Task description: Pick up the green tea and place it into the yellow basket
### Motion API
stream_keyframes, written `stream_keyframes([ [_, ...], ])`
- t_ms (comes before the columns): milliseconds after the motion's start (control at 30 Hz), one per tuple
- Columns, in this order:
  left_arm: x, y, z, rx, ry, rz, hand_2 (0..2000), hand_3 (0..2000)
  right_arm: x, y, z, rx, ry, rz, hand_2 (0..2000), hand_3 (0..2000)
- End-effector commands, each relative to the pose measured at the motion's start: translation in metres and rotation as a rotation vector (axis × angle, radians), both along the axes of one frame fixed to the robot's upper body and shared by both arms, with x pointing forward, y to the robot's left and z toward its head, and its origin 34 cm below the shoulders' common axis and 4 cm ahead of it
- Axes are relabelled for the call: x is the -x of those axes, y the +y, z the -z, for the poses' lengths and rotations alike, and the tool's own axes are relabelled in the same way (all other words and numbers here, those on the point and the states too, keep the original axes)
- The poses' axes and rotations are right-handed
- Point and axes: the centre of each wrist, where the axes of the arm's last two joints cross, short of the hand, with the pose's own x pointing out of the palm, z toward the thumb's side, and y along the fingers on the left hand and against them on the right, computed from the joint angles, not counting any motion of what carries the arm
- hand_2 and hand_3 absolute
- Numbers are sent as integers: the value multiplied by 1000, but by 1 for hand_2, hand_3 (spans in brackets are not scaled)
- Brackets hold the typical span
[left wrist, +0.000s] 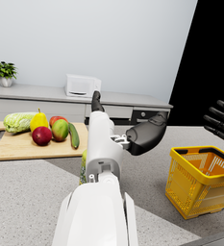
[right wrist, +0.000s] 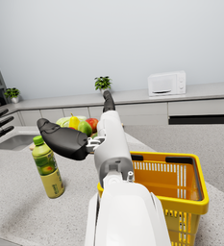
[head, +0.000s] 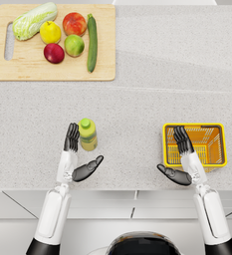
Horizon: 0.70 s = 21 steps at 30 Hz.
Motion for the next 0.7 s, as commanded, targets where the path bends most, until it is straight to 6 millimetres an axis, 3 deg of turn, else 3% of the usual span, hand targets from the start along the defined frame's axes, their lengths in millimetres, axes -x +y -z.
stream_keyframes([
  [33, 0, 0, 0, 0, 0, 0, 0, 0, 0, 0, 0, 0, 0, 0, 0, 0],
  [433, -1, -6, 6, -7, 24, 21, 0, 0, 0, 0, 0, 0, 0, 0, 0, 0],
  [467, -7, -2, 7, 3, -4, 19, 0, 0, -1, 6, 6, 7, 24, -21, 0, 0],
  [600, -31, 8, 13, 38, -32, -12, 0, 0, -2, 3, -8, -74, -80, 79, 0, 0],
  [700, -40, 9, 19, -75, -45, -50, 0, 0, -3, -6, -16, 14, -166, 178, 0, 0],
])
